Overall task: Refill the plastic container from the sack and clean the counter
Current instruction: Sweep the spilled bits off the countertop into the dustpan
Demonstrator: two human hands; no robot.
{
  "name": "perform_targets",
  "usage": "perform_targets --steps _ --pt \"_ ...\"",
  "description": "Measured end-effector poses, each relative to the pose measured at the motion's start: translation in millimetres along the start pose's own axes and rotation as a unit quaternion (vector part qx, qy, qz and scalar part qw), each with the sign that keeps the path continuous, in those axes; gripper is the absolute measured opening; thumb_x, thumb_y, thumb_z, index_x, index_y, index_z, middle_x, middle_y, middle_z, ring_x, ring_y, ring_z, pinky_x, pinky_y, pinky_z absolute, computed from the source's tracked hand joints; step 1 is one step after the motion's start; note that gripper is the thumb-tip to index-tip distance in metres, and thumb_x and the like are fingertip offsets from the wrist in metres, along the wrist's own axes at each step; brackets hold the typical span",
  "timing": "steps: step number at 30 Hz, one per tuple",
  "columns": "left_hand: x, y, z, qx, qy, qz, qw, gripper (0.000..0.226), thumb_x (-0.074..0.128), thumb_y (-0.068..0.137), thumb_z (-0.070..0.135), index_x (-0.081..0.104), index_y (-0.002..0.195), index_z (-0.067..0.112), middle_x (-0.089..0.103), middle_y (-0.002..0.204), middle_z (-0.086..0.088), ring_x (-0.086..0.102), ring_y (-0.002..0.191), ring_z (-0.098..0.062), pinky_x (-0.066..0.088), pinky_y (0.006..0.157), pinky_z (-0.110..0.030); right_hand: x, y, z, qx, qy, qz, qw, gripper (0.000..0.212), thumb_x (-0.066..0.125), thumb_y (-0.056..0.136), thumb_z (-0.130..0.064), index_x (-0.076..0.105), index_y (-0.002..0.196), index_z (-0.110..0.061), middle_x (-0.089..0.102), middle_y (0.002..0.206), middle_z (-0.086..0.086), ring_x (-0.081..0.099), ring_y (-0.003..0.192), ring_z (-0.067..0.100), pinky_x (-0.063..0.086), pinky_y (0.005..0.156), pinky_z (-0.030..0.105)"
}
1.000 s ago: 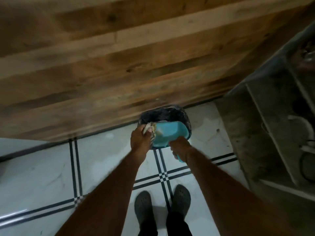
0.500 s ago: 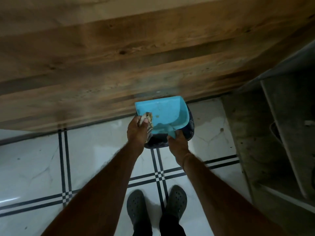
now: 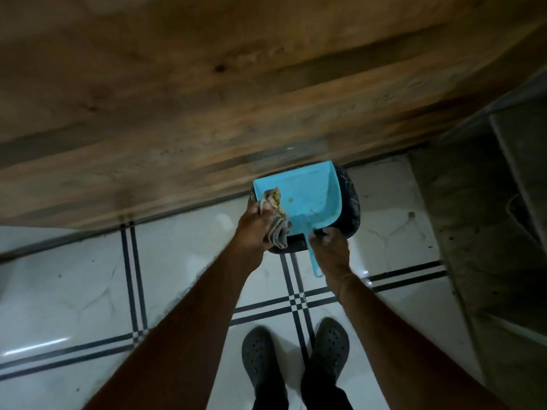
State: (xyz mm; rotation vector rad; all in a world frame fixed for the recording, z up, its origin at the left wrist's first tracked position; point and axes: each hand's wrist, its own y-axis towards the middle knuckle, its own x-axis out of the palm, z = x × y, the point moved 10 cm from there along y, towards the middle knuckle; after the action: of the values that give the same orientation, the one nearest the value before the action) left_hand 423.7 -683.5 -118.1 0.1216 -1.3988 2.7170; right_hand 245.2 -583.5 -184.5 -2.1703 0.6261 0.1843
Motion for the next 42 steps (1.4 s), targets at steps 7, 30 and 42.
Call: perform_targets --steps 7,30,42 --pt "57.8 -148.9 63.2 -0.034 -0.018 -0.115 0.993 0.031 0.043 0.110 0.022 0.056 0.138 0.015 0.074 0.121 -0.008 0.075 0.095 -0.021 0.062 0.066 -0.035 -31.8 -147.1 -124.6 0.099 0.239 -0.229 0.938 0.049 0.047 0.101 -0.057 0.068 0.124 -0.019 0.077 0.118 0.007 0.071 0.111 0.025 0.056 0.092 0.042" --pt "402.6 -479.3 249.4 0.150 0.234 -0.256 0.926 0.020 0.066 0.100 0.024 0.073 0.100 0.005 0.079 0.080 -0.008 0.076 0.066 -0.015 0.058 0.053 -0.024 -444.9 -354.5 -331.1 -0.110 0.462 -0.056 0.878 0.054 0.079 0.088 -0.035 0.069 0.127 0.000 0.067 0.129 0.029 0.061 0.125 0.047 0.043 0.111 0.065" --pt "588.0 -420.1 219.5 0.231 0.398 -0.219 0.861 0.061 0.073 0.095 0.019 0.048 0.147 0.001 0.055 0.143 -0.006 0.053 0.135 -0.029 0.044 0.103 -0.032 -628.6 -270.6 -288.0 -0.099 0.371 0.152 0.911 0.024 0.070 0.095 -0.013 0.063 0.111 0.003 0.072 0.090 0.013 0.068 0.068 0.015 0.054 0.052 0.024"
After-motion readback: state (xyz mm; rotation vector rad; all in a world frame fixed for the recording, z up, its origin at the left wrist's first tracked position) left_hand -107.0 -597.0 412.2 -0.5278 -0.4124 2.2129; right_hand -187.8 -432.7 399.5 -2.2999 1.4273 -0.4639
